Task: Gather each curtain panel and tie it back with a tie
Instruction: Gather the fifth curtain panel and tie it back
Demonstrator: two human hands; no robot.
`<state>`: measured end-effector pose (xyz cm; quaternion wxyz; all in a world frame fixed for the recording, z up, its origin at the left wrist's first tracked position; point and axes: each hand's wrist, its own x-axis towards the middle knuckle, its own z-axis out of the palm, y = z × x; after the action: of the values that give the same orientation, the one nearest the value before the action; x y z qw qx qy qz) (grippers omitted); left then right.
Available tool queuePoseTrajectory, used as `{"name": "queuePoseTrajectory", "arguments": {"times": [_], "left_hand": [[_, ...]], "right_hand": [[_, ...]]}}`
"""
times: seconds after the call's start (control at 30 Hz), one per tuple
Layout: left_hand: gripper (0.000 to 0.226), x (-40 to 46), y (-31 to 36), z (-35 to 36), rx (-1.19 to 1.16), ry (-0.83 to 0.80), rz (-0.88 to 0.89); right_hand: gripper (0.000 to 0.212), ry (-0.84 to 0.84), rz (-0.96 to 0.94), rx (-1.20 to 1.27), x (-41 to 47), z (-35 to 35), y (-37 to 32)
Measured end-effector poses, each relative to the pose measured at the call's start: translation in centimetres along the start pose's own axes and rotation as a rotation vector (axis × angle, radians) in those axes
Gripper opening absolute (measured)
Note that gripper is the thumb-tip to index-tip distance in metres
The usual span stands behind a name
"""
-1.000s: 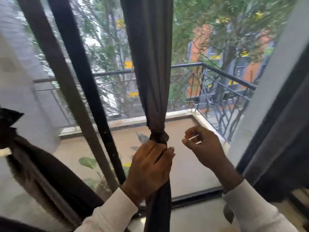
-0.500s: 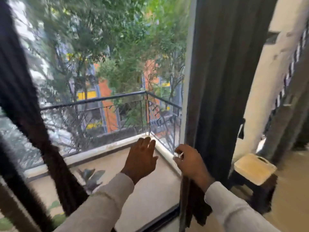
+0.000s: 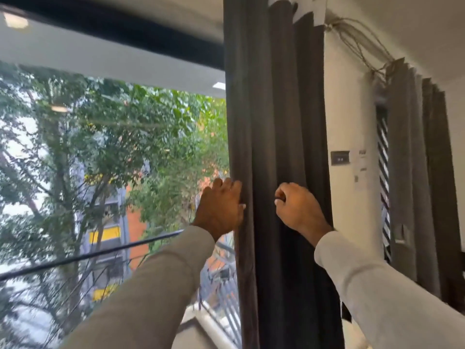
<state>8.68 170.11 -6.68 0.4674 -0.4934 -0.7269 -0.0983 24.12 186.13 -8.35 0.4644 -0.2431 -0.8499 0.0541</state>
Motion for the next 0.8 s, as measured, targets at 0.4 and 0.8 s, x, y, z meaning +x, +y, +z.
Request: {"name": "queuePoseTrajectory", "arguments": {"times": [0.4, 0.8], "left_hand": [[0.059, 20.9, -1.1, -5.3, -0.09, 0.466, -0.181], [0.044, 26.0, -7.4, -9.7, 0.397, 0.537, 0.05]], "right_hand": [[0.003, 0.327, -0.02, 0.142, 18.9, -5.2, -0.2], [0.015, 0.414, -0.171, 0.5, 33.1, -7.4, -0.8]]}}
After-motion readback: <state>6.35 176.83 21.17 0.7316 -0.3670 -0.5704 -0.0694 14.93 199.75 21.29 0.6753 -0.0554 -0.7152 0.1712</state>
